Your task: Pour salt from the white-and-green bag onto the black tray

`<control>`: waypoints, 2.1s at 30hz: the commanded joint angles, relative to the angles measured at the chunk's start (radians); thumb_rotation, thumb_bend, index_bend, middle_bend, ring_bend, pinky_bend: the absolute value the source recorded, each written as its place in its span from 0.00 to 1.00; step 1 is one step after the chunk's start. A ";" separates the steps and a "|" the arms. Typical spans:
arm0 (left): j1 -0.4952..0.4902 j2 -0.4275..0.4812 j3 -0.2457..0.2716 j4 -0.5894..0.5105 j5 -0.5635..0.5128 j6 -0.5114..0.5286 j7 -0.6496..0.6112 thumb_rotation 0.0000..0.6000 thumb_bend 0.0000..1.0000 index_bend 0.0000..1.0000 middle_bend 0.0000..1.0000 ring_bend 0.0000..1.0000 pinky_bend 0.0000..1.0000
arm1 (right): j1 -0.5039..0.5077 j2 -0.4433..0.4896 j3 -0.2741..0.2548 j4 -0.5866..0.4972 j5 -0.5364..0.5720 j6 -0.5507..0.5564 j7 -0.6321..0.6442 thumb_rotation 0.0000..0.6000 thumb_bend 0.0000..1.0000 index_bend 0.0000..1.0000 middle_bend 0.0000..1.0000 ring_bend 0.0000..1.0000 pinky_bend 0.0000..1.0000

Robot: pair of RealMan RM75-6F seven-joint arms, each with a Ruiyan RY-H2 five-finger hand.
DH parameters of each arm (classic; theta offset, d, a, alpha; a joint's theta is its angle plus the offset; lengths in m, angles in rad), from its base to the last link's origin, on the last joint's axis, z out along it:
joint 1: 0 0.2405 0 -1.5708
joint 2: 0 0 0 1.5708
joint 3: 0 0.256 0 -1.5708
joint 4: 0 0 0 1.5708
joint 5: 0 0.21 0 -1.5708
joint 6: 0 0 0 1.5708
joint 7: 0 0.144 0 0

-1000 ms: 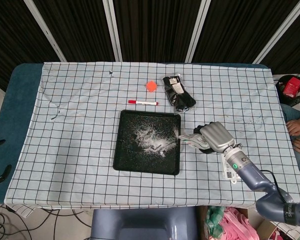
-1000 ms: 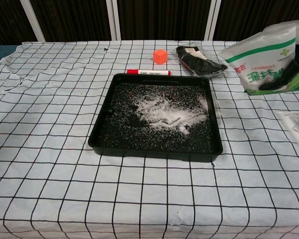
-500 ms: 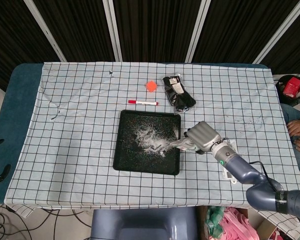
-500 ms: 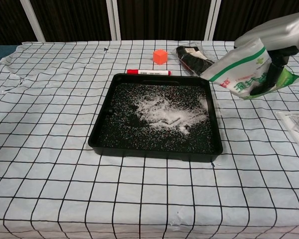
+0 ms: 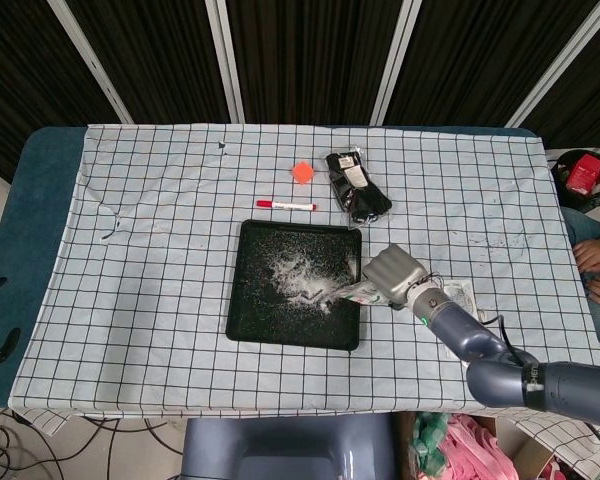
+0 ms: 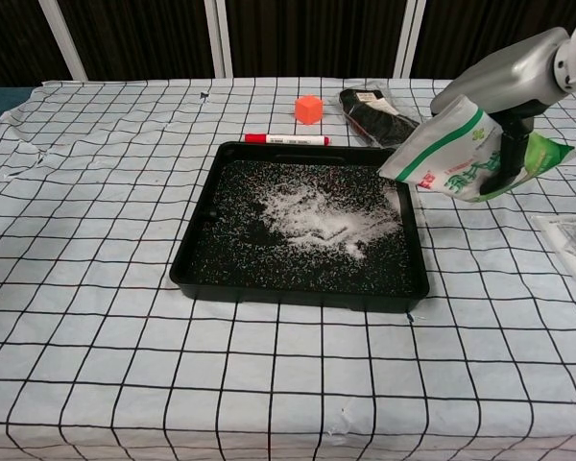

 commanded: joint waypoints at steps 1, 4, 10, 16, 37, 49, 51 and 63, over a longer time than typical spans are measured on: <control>0.001 0.001 0.000 0.000 -0.001 0.001 -0.002 1.00 0.32 0.20 0.11 0.03 0.09 | 0.053 -0.004 -0.042 -0.017 0.060 0.028 -0.048 1.00 0.37 0.58 0.51 0.54 0.46; 0.002 0.002 -0.001 0.000 0.000 0.004 -0.004 1.00 0.32 0.20 0.11 0.03 0.09 | 0.086 -0.005 -0.063 -0.032 0.108 0.048 -0.067 1.00 0.37 0.59 0.51 0.54 0.46; 0.002 0.002 -0.001 0.000 0.002 0.003 -0.006 1.00 0.32 0.20 0.11 0.03 0.09 | 0.147 -0.015 -0.113 -0.052 0.178 0.080 -0.115 1.00 0.38 0.60 0.51 0.55 0.46; 0.003 0.002 -0.001 -0.001 0.004 0.006 -0.008 1.00 0.32 0.20 0.11 0.03 0.09 | 0.193 -0.035 -0.156 -0.049 0.209 0.124 -0.164 1.00 0.39 0.62 0.51 0.55 0.46; 0.005 0.005 -0.002 0.002 0.005 0.008 -0.022 1.00 0.32 0.20 0.11 0.03 0.09 | 0.308 -0.089 -0.211 -0.066 0.293 0.189 -0.244 1.00 0.40 0.62 0.51 0.55 0.46; 0.007 0.009 -0.003 0.004 0.007 0.013 -0.033 1.00 0.32 0.20 0.11 0.03 0.09 | 0.340 -0.116 -0.222 -0.078 0.312 0.229 -0.275 1.00 0.40 0.63 0.52 0.55 0.47; 0.009 0.010 -0.002 0.004 0.008 0.015 -0.036 1.00 0.32 0.20 0.11 0.03 0.09 | 0.342 -0.119 -0.222 -0.077 0.314 0.231 -0.274 1.00 0.40 0.63 0.52 0.55 0.47; 0.010 0.011 -0.005 0.005 0.006 0.019 -0.039 1.00 0.32 0.20 0.11 0.03 0.09 | 0.196 -0.111 -0.097 -0.061 0.187 0.223 0.037 1.00 0.40 0.63 0.52 0.57 0.46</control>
